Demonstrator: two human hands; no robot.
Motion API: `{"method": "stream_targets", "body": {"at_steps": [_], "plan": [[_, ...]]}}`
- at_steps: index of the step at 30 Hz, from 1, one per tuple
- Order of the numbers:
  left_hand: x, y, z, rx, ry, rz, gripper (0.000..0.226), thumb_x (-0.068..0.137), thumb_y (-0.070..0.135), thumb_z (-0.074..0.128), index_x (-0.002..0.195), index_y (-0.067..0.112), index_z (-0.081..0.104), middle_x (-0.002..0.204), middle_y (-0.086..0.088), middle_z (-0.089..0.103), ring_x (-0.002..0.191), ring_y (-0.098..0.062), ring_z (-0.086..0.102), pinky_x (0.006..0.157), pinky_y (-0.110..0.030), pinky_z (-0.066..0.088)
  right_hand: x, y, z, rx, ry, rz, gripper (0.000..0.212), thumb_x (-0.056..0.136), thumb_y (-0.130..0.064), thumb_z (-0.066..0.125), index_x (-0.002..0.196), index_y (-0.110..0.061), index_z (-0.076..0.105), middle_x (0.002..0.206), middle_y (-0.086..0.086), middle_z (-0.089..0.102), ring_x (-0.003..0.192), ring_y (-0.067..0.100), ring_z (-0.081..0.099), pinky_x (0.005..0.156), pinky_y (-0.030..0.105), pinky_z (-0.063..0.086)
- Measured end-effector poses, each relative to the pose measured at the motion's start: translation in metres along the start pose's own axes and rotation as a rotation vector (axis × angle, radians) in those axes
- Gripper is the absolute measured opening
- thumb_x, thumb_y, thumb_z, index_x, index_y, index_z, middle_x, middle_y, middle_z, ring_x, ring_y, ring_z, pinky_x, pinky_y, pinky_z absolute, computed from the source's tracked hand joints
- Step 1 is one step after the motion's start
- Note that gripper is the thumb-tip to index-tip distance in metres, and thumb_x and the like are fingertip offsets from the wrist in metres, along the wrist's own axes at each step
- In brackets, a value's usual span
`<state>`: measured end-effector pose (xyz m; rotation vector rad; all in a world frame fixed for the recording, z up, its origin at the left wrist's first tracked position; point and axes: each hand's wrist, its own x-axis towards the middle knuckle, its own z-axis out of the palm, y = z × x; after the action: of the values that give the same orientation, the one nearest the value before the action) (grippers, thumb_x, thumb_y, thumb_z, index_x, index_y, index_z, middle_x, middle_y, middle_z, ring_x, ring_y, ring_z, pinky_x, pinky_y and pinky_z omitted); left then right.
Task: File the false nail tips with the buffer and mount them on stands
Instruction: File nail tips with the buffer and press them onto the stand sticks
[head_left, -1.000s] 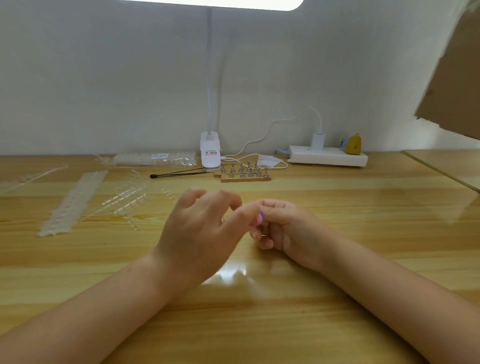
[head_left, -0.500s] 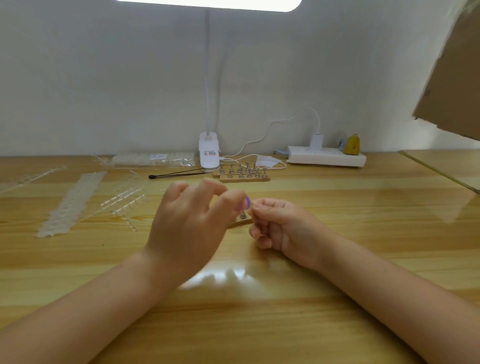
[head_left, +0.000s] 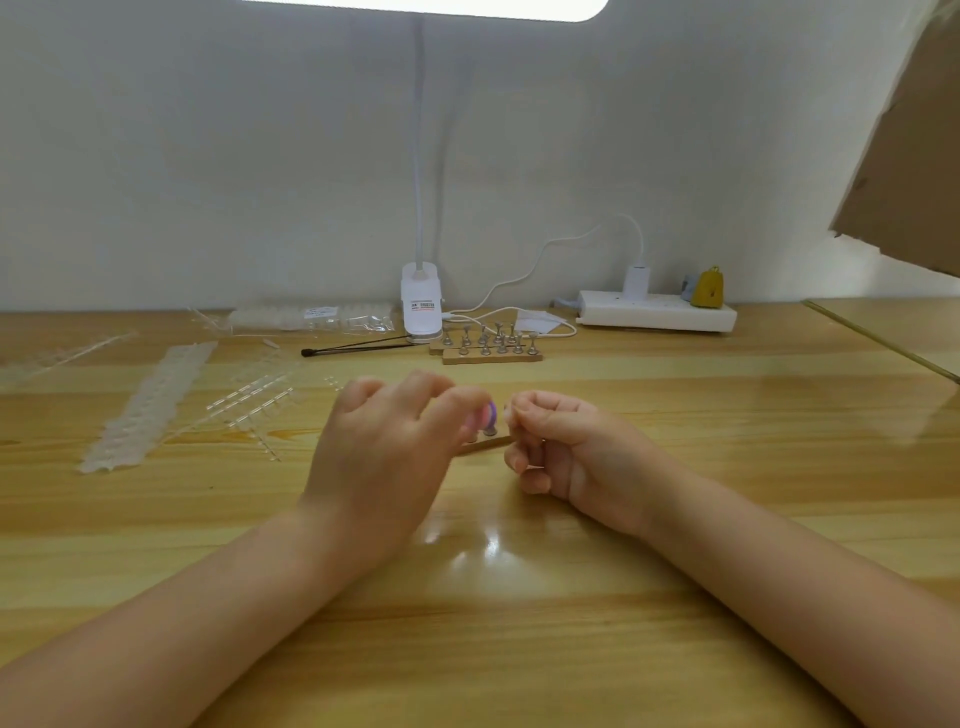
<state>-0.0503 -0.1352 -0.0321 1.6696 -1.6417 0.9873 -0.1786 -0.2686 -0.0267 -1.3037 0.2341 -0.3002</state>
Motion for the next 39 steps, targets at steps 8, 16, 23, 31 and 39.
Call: {"method": "stream_targets", "body": {"at_steps": [8,16,23,31,39], "plan": [[0.000,0.003,0.001,-0.031,-0.044,-0.037,0.016,0.091,0.020,0.063,0.107,0.021,0.065,0.093,-0.002,0.069,0.074,-0.024,0.067,0.077,-0.039,0.044,0.000,0.001,-0.001,0.010,0.001,-0.022,0.009,0.081,-0.024,0.058,0.082,-0.014,0.059,0.074,-0.002,0.055,0.057,0.009,0.050,0.047,0.018,0.037],[0.001,0.001,-0.002,-0.169,-0.170,-0.094,0.023,0.091,0.028,0.054,0.107,0.018,0.068,0.100,0.005,0.069,0.074,-0.006,0.060,0.082,-0.034,0.040,0.000,0.001,-0.002,0.025,-0.007,-0.028,0.007,0.082,-0.024,0.058,0.080,-0.018,0.057,0.067,-0.007,0.056,0.057,0.010,0.050,0.047,0.019,0.038],[0.002,0.003,-0.002,-0.126,-0.112,-0.059,0.027,0.093,0.028,0.047,0.109,0.017,0.066,0.099,0.002,0.067,0.076,-0.006,0.057,0.079,-0.034,0.041,0.001,0.002,-0.003,0.006,0.007,-0.025,0.011,0.081,-0.025,0.059,0.083,-0.015,0.057,0.067,-0.005,0.054,0.056,0.010,0.050,0.047,0.019,0.037],[0.002,-0.023,0.001,0.297,-0.532,-0.360,0.035,0.101,0.042,0.030,0.110,0.025,0.059,0.099,0.004,0.062,0.090,-0.024,0.058,0.081,-0.037,0.037,0.003,0.002,0.000,0.002,0.060,0.012,0.020,0.077,-0.029,0.062,0.078,-0.009,0.060,0.057,-0.002,0.044,0.052,0.011,0.049,0.043,0.019,0.036],[0.005,-0.014,-0.003,-0.249,-0.339,-0.298,0.048,0.089,0.061,0.037,0.120,0.033,0.061,0.101,0.018,0.062,0.093,-0.007,0.059,0.090,-0.032,0.030,0.005,0.003,-0.002,-0.019,0.055,0.002,0.024,0.075,-0.031,0.064,0.077,-0.008,0.060,0.056,-0.002,0.042,0.052,0.011,0.048,0.044,0.019,0.034]]}}
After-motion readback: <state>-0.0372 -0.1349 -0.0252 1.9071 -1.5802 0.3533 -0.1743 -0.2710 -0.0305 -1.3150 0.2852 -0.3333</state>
